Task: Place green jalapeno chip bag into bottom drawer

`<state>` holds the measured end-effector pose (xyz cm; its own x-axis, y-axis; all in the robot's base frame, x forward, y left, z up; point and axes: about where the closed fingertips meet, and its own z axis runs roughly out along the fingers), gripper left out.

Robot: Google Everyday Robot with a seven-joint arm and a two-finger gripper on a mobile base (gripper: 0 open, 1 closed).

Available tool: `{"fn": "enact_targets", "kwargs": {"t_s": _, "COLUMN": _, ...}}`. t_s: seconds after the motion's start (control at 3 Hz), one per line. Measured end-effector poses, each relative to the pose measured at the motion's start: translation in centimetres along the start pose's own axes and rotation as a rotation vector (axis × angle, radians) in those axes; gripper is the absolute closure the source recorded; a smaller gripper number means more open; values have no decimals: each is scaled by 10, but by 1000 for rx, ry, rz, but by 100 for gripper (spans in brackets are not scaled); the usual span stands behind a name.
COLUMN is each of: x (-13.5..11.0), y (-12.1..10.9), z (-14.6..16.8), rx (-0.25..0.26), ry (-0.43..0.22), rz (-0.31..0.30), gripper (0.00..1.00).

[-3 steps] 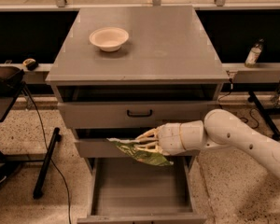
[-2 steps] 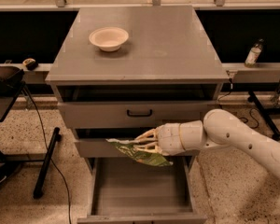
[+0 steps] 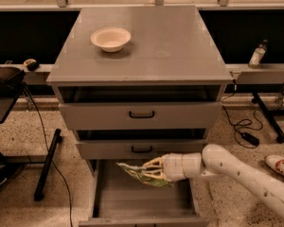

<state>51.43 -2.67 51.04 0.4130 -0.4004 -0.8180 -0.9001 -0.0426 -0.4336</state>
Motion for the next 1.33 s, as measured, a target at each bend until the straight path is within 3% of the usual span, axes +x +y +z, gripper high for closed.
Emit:
{"fn": "enact_targets", "kwargs": {"t_s": 0.33, "x": 59, "y": 39, "z": 20, "rx": -33, "ry": -28, "rz": 48, "gripper": 100}}
{"fn": "enact_targets", "kwargs": {"t_s": 0.67, "x": 96, "y": 64, "z": 36, "rx": -54, "ry": -50, "rz": 88, "gripper": 100}}
{"fn": "enact_targets", "kwargs": {"t_s": 1.0, "x": 126, "y": 86, "z": 49, "rx": -62, "ry": -43, "rz": 136, "gripper": 100}}
{"fn": "enact_targets", "kwargs": {"t_s": 1.33, "x": 139, "y": 95, "z": 55, "rx": -61, "ry": -34, "rz": 166, "gripper": 100}}
